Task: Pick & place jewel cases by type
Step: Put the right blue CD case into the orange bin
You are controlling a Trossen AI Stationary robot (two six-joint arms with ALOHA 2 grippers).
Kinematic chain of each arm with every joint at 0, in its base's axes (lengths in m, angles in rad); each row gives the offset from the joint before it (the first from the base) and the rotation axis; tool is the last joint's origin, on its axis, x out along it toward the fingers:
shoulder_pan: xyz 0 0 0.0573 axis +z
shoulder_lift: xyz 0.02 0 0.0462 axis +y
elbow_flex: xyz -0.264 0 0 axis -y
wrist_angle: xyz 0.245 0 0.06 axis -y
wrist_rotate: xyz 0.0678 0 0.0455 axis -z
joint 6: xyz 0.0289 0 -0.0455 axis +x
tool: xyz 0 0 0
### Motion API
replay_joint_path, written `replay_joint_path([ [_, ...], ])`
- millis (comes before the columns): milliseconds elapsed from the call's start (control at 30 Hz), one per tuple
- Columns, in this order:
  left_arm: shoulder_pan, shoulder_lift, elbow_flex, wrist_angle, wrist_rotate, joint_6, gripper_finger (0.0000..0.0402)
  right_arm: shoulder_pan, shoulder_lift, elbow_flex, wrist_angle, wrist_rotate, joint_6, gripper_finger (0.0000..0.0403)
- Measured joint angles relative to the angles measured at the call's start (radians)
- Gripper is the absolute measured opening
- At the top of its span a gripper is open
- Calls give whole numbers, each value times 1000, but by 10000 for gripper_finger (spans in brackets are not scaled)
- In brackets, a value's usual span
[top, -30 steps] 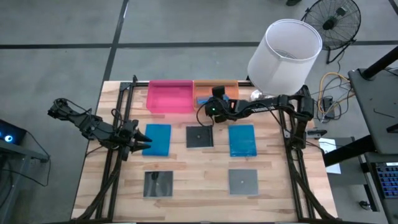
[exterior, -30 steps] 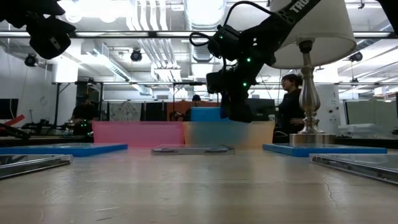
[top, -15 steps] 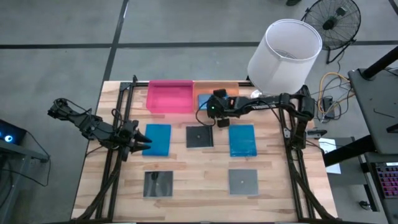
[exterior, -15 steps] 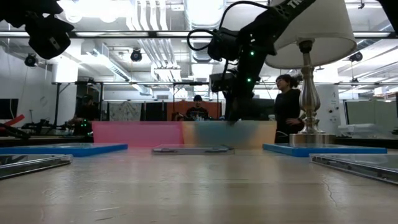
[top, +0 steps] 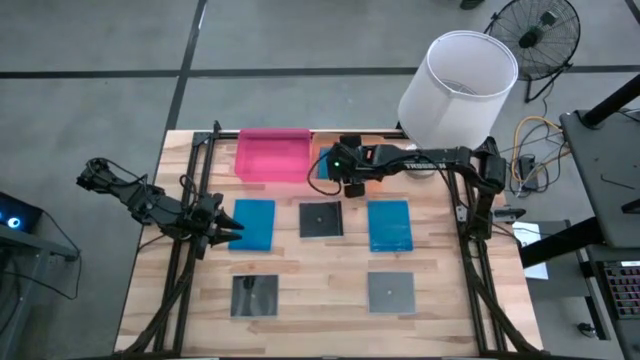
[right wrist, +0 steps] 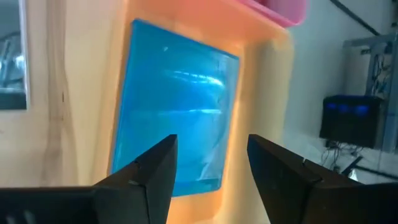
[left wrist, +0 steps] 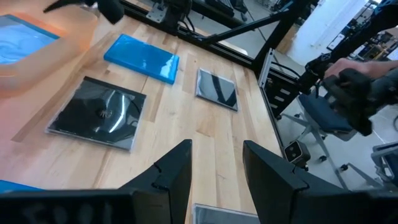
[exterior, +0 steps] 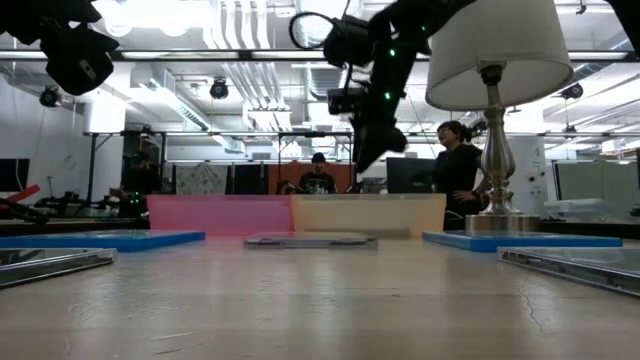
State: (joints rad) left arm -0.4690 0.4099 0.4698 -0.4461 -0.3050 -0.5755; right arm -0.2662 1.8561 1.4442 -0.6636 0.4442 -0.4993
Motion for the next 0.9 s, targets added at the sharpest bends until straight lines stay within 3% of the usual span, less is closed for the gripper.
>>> replay_joint_path([
  [233,0,0,0,0,0,-12,126,57,0,178,-99,3,162,191],
  [733,0,0,0,7,-8,-74,126,211,-2,524,-121,2,401,188],
  [900,0,0,0,47,-11,-124,126,258,-2,633,-203,1,559,183],
])
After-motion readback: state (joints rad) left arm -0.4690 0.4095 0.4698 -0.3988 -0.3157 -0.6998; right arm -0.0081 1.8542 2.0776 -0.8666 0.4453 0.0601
